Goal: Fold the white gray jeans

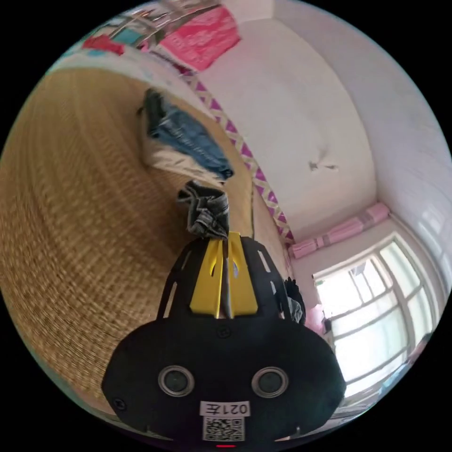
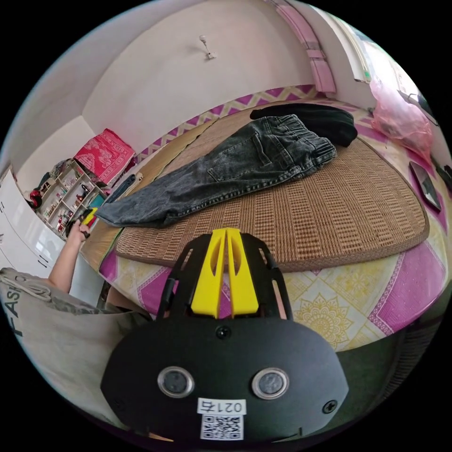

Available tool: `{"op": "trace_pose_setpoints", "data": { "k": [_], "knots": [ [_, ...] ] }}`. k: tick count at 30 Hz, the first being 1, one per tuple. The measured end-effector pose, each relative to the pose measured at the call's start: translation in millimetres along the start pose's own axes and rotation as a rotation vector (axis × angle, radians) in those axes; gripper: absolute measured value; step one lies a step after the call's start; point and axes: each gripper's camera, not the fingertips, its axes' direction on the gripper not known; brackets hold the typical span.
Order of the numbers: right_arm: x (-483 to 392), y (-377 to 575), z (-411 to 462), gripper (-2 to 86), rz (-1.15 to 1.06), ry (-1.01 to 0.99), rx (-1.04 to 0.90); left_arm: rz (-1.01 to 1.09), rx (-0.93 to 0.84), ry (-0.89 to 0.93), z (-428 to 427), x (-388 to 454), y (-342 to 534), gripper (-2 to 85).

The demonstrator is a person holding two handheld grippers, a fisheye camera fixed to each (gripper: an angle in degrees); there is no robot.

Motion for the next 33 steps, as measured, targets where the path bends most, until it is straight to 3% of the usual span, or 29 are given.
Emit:
{"op": "trace_pose_setpoints", "data": {
  "k": [3,7,12,14,16,18,23,26,29,33],
  "knots": [
    [3,3,6,-0.7,-0.033,0.037,-0.019,0.314,0.016,0.027,-2,161,10,-0.9],
    [6,8,15,-0.7,-0.058,0.070,-0.043,0.765,-0.003,-0.021,36,378,92,-0.9],
    [5,8,15,-0.6,-0.110,0.119,-0.035,1.004,-0.122,-0.078,152,520,202,-0.9],
    [5,8,16,-0.6,-0.130,0.148,-0.039,1.016,-0.228,-0.124,216,538,236,-0.9],
    [4,9,16,-0.6,-0.154,0.158,-0.049,1.002,-0.458,-0.214,308,527,282,-0.9],
    [4,10,16,-0.7,-0.173,0.172,-0.052,0.938,-0.588,-0.231,348,505,299,-0.9],
    [20,11,8,-0.6,-0.169,0.158,-0.041,1.007,-0.391,-0.215,309,565,282,-0.1],
    [36,8,2,-0.4,-0.129,0.126,-0.041,1.061,-0.630,-0.208,351,563,296,3.2],
    [64,0,-9,0.1,-0.045,0.069,-0.045,1.034,-0.705,-0.150,368,551,287,8.2],
    [137,-20,-44,5.2,0.182,-0.168,0.118,0.930,-0.732,0.140,374,538,265,11.0]
  ]
}}
